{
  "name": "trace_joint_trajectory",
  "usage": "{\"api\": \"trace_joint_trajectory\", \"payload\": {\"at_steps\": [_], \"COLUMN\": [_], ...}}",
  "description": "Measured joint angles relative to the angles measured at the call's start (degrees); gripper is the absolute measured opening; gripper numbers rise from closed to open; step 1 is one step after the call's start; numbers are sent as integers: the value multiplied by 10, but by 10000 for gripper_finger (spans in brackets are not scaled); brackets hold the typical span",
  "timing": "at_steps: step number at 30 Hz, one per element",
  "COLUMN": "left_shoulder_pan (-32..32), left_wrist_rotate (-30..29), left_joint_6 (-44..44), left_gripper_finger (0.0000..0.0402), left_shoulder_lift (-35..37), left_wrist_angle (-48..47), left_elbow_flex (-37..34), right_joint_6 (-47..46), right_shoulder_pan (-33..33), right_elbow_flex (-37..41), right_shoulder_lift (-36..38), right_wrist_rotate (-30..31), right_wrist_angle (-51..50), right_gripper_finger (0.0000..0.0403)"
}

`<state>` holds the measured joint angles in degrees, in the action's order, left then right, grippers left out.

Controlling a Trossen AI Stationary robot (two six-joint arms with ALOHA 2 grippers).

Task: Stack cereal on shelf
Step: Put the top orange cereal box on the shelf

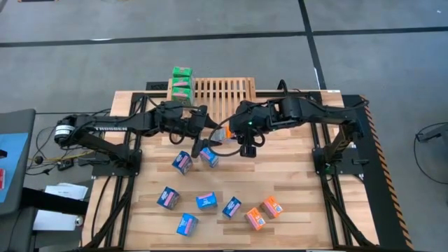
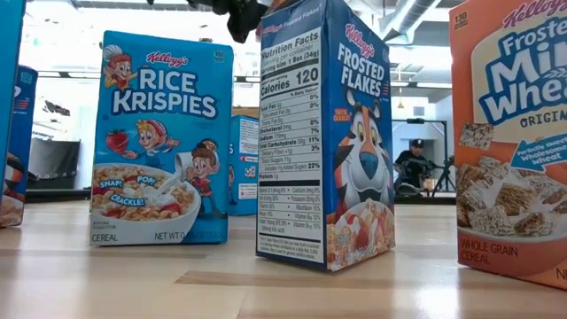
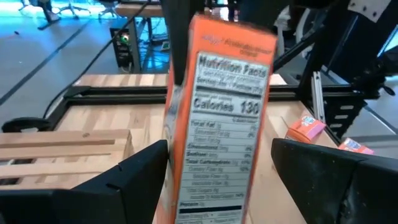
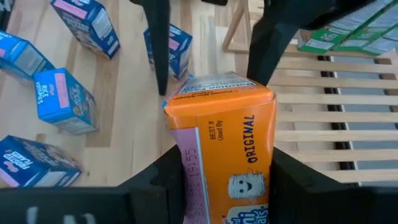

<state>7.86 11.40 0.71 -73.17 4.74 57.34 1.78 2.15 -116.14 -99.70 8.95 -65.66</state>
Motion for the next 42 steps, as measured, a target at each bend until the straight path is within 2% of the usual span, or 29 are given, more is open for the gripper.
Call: {"api": "trace_joint_trajectory", "payload": {"at_steps": [8,20,26,29,38,42], "left_shoulder_pan": [1,1,1,0,6,19], "left_wrist_rotate": [-32,-30,-44,-42,-50,-24], "left_joint_6": [22,25,15,-5,-28,-66], "left_gripper_finger": [272,206,195,195,194,194], "left_shoulder_lift": [-1,-1,1,7,54,91], "left_wrist_angle": [-19,-23,-19,-8,32,90], "left_elbow_flex": [0,0,0,0,-1,-19], "right_joint_6": [2,1,5,-2,-35,-43], "right_shoulder_pan": [0,0,0,0,1,13], "right_elbow_flex": [0,0,0,-23,-148,-156], "right_shoulder_lift": [0,0,0,0,23,72], "right_wrist_rotate": [2,1,-4,-11,-11,52], "right_wrist_angle": [23,21,21,14,-50,-79], "right_gripper_finger": [176,177,180,196,282,287]}}
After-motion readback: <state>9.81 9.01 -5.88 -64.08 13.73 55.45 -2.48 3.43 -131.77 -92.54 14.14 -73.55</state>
